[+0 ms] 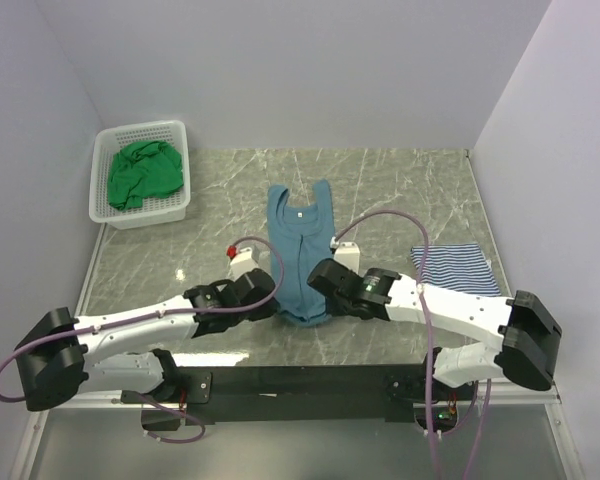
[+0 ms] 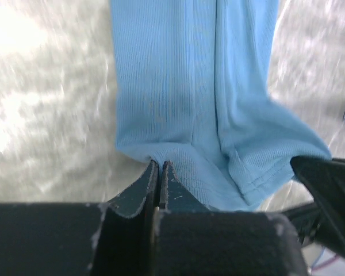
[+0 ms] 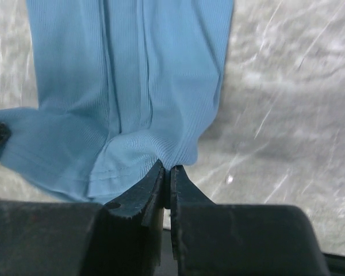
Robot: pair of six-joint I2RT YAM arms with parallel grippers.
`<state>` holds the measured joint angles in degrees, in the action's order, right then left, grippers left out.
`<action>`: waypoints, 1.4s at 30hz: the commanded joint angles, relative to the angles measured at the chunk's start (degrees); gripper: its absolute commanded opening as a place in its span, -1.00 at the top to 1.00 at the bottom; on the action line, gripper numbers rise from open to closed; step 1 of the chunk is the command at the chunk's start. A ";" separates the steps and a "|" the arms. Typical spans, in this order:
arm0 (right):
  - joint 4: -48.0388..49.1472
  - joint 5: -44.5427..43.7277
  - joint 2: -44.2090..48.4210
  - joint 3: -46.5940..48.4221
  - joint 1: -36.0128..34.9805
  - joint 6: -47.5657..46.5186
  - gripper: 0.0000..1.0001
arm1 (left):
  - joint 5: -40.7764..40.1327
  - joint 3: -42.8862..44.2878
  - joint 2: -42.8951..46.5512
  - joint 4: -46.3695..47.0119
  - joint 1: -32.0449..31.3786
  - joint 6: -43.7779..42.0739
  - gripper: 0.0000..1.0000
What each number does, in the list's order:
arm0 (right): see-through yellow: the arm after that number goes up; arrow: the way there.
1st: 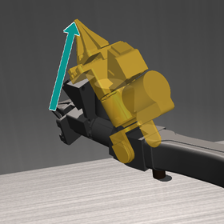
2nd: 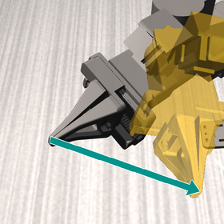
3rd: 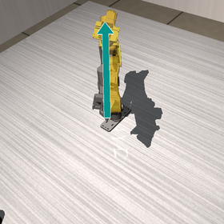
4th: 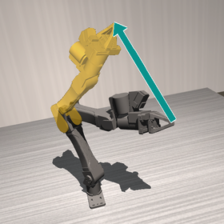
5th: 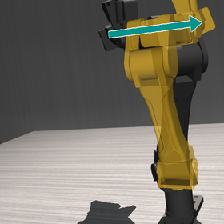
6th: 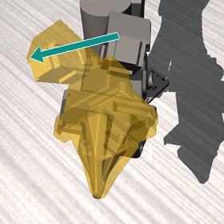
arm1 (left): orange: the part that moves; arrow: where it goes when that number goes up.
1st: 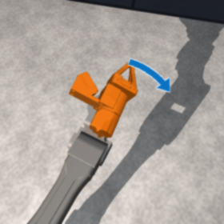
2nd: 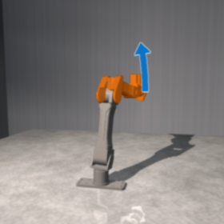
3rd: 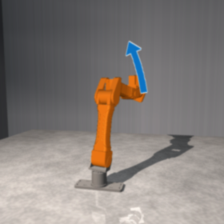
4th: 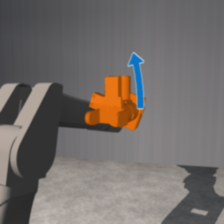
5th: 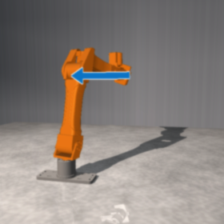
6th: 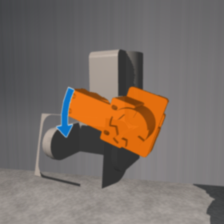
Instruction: Fold and stack the tank tops
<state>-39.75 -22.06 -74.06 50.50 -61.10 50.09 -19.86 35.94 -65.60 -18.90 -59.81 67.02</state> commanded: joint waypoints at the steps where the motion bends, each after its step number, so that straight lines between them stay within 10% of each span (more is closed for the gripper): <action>1: 1.77 -2.99 -2.13 3.37 3.26 -4.19 0.82 | -0.37 4.39 -1.28 2.10 3.55 -4.70 0.99; 16: 10.30 9.13 -18.91 22.15 22.77 -19.85 0.85 | 8.95 20.91 -23.14 9.14 22.62 -15.86 0.99; 22: 10.92 17.05 -31.83 33.07 28.84 -22.22 0.58 | 14.39 31.80 -36.14 10.37 29.66 -18.77 0.99; 27: 8.37 18.28 -38.53 41.60 32.00 -23.45 0.03 | 17.92 37.71 -41.71 10.45 33.35 -21.93 0.22; 34: 10.56 15.30 -31.42 34.87 32.10 -21.61 -0.07 | 17.66 33.85 -33.47 11.52 35.03 -21.59 -0.02; 42: 18.55 15.20 -21.13 18.60 27.97 -15.82 -0.02 | 19.42 22.69 -26.60 15.55 30.11 -16.93 0.40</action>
<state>-25.96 -6.57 -98.63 72.97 -31.88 30.92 -2.46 61.76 -94.30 -6.55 -26.37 48.16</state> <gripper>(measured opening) 0.522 0.325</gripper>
